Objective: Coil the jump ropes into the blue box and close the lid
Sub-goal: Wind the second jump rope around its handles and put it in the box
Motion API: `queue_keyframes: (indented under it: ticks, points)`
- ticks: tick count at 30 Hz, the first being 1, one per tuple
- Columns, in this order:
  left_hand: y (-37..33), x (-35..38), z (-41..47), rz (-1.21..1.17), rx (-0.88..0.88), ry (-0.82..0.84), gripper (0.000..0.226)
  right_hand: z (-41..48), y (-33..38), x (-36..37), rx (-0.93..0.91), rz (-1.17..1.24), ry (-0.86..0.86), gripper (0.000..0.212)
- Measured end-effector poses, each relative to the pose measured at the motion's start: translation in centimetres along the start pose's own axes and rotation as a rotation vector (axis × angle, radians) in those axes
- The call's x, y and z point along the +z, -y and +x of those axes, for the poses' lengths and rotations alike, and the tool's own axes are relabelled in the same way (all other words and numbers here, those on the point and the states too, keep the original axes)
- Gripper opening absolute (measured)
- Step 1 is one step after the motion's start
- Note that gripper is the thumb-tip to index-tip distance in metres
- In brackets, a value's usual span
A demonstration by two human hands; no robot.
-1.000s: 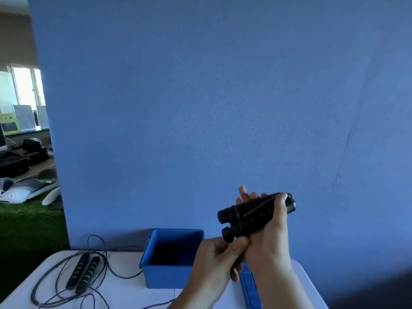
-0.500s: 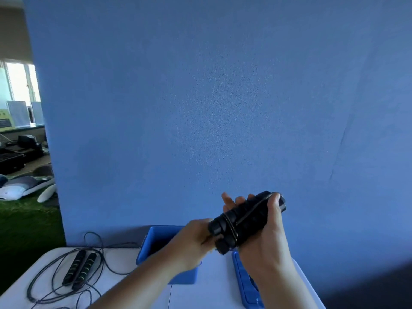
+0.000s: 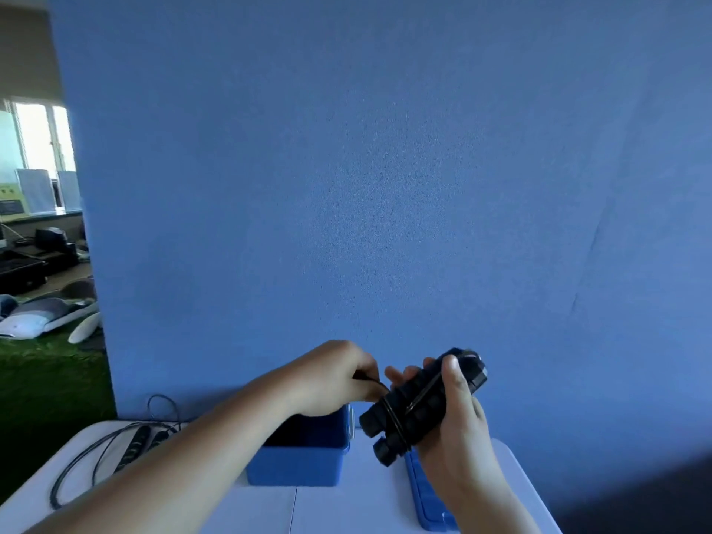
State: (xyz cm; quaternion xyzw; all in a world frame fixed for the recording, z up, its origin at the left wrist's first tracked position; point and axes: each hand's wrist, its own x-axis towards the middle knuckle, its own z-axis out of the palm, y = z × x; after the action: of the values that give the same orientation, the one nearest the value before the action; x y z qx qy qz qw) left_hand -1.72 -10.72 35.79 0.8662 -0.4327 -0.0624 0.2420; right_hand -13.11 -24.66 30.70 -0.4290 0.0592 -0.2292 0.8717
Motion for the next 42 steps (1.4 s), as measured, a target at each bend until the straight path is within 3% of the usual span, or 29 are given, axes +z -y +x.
queue_keyframes:
  ticks: [8, 11, 17, 20, 23, 28, 42]
  points:
    - [-2.1, -0.9, -0.5, -0.098, -0.136, 0.033, 0.026, 0.2, -0.9, -0.8, -0.104, -0.167, -0.066, 0.045]
    - [-2.8, -0.3, -0.8, -0.171, -0.166, -0.054, 0.041, 0.3, -1.0, -0.7, -0.172, -0.157, -0.074, 0.03]
    - [-3.5, 1.5, -1.2, -0.374, -0.232, -0.271, 0.037, 0.8, -1.1, 0.0, -0.266, -0.185, -0.159, 0.034]
    - [-3.9, 2.1, -1.3, -0.431, -0.253, -0.365, 0.034, 1.3, -1.3, 0.6, -0.309, -0.248, -0.204, 0.048]
    - [-4.9, 2.8, -1.6, -0.68, -0.279, -0.422, 0.024, 1.9, -1.2, 1.1, -0.345, -0.212, -0.233, 0.052]
    - [-5.8, 4.0, -2.2, -0.942, -0.31, -0.436, 0.023, 2.4, -1.1, 1.6, -0.35, -0.201, -0.207, 0.057]
    - [-5.4, 7.0, -3.4, -1.174, -0.314, -0.538, 0.029, 2.9, -0.6, 2.2, -0.249, -0.11, -0.062, 0.033]
